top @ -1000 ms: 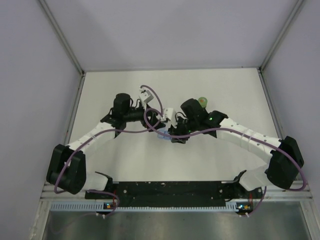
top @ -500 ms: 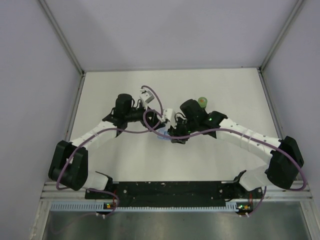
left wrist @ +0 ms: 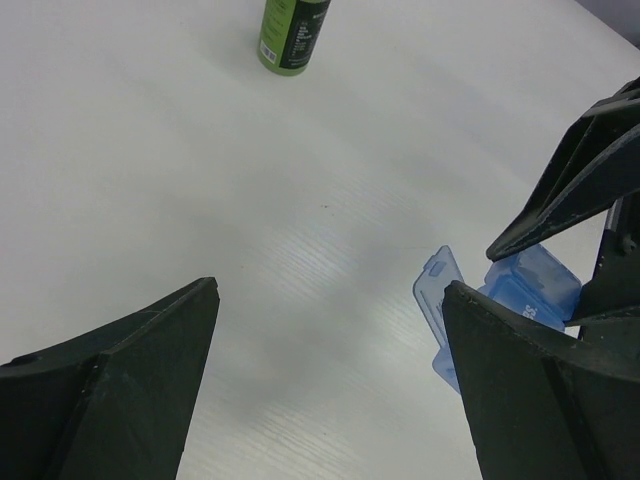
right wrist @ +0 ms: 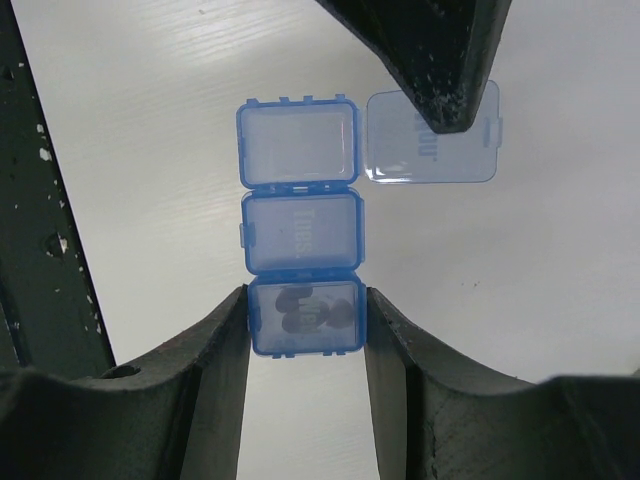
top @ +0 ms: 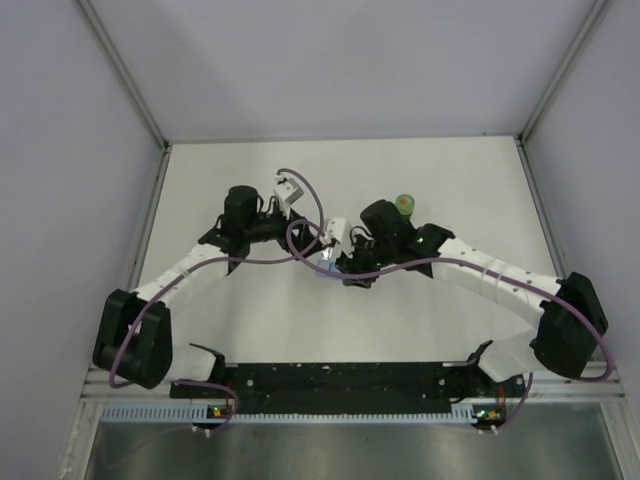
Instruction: Sort the pills into containers
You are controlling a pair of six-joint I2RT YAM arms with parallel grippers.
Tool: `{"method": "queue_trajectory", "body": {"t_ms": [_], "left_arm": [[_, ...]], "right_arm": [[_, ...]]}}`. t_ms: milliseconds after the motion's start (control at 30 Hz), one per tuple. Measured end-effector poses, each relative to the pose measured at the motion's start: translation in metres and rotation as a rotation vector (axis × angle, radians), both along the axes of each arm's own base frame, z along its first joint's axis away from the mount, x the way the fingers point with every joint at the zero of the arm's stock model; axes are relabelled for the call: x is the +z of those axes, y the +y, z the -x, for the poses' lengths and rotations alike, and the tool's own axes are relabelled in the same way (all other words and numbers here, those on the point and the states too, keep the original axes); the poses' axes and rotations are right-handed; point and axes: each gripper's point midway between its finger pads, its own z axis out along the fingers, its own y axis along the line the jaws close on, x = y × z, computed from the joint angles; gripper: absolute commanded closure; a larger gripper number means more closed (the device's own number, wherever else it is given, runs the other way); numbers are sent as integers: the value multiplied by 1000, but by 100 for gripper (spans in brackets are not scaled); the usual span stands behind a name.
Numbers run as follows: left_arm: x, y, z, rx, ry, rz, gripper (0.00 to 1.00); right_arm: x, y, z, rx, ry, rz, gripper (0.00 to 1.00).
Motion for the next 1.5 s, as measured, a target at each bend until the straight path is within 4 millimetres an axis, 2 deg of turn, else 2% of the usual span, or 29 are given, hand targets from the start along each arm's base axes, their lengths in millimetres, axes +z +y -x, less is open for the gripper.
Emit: {"method": "queue_trajectory", "body": {"t_ms": [200, 300, 500, 733, 933, 1033, 1233, 1500], "left_arm": [[25, 23, -11, 71, -66, 22, 1], [35, 38, -19, 118, -94, 30, 1], [47, 66, -28, 194, -123, 35, 1], [61, 75, -25, 216, -162, 41, 1], [57, 77, -21, 217, -157, 32, 1], [53, 78, -20, 217, -150, 27, 1], [53, 78, -20, 218, -148, 26, 1], [52, 78, -20, 218, -148, 25, 1]], "right_arm": [[1, -8, -14, -45, -6, -9, 84], [-6, -17, -22, -79, -2, 2, 84], [-39, -42, -34, -145, 40, 60, 84], [-86, -70, -68, -255, 106, 114, 84], [-120, -78, -85, -267, 129, 147, 82], [-124, -75, -90, -249, 113, 138, 76], [-124, -68, -106, -238, 66, 107, 53], [-124, -77, -115, -260, 53, 110, 30]]}}
